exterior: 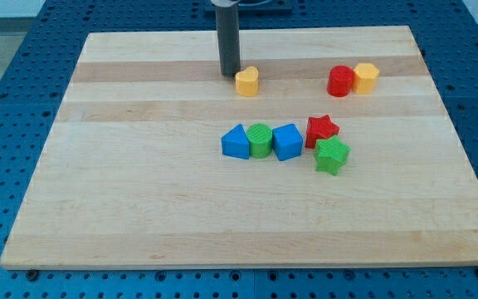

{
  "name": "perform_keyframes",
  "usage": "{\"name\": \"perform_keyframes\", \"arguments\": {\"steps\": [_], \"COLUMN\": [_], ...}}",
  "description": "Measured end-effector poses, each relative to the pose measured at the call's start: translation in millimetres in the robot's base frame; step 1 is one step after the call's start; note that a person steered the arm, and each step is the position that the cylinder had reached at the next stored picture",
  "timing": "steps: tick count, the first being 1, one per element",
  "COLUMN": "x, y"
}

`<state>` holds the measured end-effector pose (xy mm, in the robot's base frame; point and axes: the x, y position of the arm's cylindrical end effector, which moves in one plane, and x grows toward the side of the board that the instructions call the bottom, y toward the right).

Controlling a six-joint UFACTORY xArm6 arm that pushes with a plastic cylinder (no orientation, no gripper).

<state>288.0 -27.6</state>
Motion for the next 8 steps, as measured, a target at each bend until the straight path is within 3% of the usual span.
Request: {"name": "perform_keyframes", "arguments": {"steps": [4, 8], "x": [29.5, 48.9], "y": [81.3, 23.2]}}
